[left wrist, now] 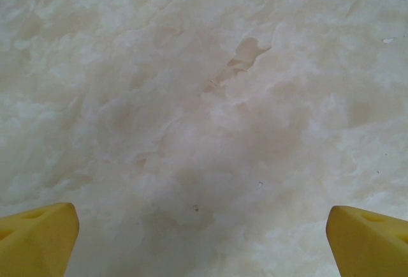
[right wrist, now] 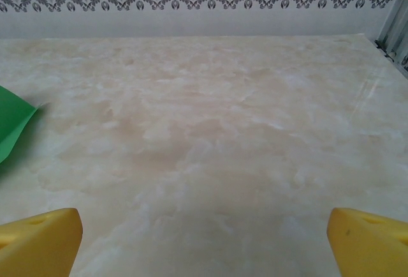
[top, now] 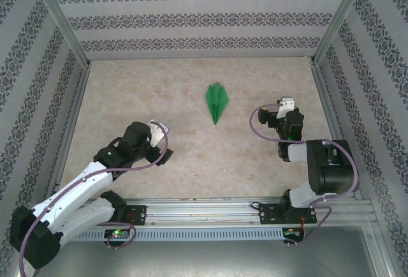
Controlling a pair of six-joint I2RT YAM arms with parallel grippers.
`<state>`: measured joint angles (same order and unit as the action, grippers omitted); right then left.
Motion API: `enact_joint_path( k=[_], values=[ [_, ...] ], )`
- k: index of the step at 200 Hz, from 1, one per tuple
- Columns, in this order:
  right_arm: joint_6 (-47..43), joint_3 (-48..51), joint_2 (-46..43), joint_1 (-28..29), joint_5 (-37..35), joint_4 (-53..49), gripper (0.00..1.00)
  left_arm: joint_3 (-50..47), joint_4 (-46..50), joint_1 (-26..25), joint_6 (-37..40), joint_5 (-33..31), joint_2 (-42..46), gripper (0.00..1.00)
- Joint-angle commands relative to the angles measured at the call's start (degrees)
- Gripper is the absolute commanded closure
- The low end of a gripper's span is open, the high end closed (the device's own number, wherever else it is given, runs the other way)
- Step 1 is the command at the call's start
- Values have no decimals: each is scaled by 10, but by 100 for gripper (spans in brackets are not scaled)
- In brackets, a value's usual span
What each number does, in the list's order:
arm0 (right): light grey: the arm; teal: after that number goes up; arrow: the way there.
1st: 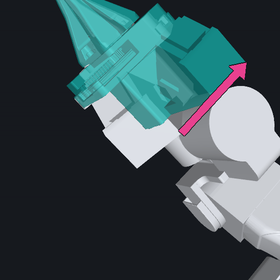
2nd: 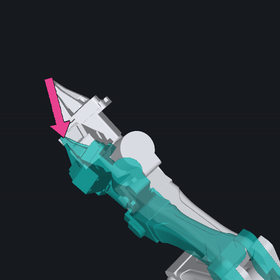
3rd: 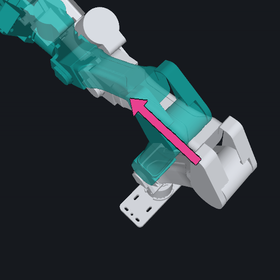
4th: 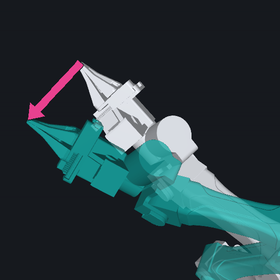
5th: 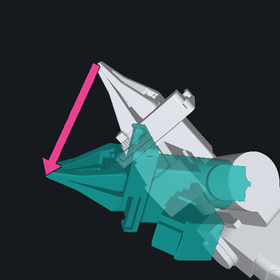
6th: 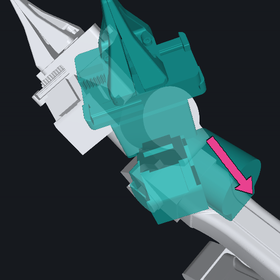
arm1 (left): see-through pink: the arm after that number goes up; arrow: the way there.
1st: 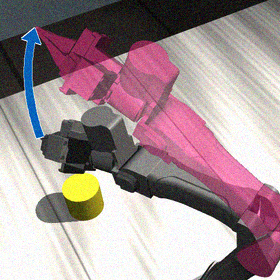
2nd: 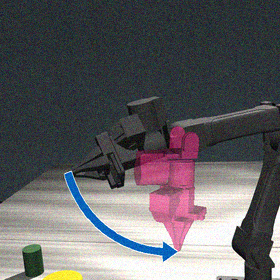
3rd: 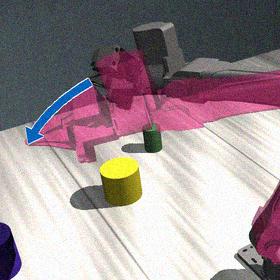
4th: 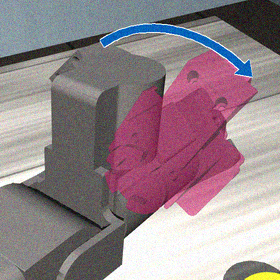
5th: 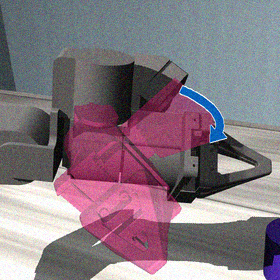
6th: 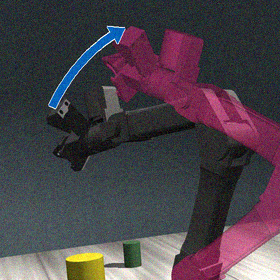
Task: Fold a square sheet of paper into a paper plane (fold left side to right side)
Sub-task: Reset both arms
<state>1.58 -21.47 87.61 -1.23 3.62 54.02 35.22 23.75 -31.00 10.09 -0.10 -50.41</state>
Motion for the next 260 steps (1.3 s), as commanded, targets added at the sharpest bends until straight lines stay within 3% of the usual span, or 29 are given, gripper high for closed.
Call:
enact_joint_path(
  k=[1, 45, 77, 99, 146, 203, 260],
  values=[
    [9, -1, 0, 6, -12, 1, 2, 14, 15, 9, -34, -33, 19, 0],
    [9, -1, 0, 8, -13, 0, 2, 5, -53, 10, -172, -96, 36, 0],
    [8, -1, -1, 8, -13, 0, 2, -32, -98, 32, -201, -162, 35, 0],
    [9, -1, 0, 8, -14, 0, 2, -58, -119, 72, -224, -161, 33, 0],
    [8, -1, -1, 8, -14, 0, 2, -95, -163, 163, -221, -128, 31, 0],
    [8, -1, -1, 8, -14, 0, 2, -99, -196, 221, -175, -119, -3, 0],
    [8, -1, 0, 8, -14, 1, 2, -152, -409, 233, -135, -104, -104, 0]
  ],
)
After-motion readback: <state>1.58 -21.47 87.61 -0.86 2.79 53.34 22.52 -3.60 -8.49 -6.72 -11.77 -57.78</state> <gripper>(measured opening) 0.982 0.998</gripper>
